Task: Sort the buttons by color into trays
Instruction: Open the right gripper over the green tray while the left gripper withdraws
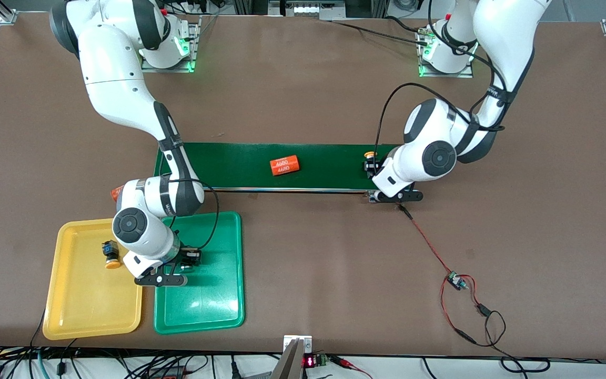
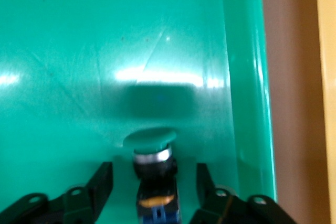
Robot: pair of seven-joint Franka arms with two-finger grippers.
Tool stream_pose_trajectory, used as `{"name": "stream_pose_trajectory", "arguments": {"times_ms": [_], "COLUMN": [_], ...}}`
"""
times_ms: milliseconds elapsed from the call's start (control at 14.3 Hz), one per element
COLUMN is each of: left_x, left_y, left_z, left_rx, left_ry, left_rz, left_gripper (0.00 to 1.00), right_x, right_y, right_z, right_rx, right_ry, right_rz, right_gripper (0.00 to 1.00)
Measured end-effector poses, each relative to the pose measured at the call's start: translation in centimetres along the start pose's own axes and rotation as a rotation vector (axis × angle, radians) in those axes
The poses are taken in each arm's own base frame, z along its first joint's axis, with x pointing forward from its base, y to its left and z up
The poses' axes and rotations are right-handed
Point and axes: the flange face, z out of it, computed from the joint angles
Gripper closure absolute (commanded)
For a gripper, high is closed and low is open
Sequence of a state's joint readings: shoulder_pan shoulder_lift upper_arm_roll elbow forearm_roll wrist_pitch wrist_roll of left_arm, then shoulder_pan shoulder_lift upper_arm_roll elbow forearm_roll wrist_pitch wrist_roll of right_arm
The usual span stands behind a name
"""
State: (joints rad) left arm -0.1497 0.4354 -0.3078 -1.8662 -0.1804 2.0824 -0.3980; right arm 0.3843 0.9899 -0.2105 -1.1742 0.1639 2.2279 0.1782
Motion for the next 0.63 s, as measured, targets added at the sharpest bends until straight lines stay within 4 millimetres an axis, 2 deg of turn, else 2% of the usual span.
{"name": "stream_pose_trajectory", "arguments": {"times_ms": [140, 420, 490, 630], "left_x": [-0.3, 0.8, 1.2, 1.9], "left_y": [-0.9, -6.8, -8.7, -12.5], "left_z": [-3.3, -10.3, -11.3, -11.9], "left_rx": [0.003, 0.017, 0.019, 0.033], "left_ry": [0.016, 0.011, 0.009, -0.017], "left_rz": [-0.015, -0.118, -0.151, -0.218], "left_gripper": [0.0, 0.0, 0.0, 0.0], "right_x": [-0.1, 0.1, 0.1, 0.2], "right_y": [0.0, 0.7, 1.0, 2.2], "right_z": [-2.1, -7.5, -8.9, -12.2], "right_rx": [-0.001, 0.008, 0.007, 0.002], "right_ry": [-0.045, -0.077, -0.084, -0.092], "right_rz": [0.011, 0.042, 0.053, 0.075], "right_gripper": [0.0, 0.0, 0.0, 0.0]}}
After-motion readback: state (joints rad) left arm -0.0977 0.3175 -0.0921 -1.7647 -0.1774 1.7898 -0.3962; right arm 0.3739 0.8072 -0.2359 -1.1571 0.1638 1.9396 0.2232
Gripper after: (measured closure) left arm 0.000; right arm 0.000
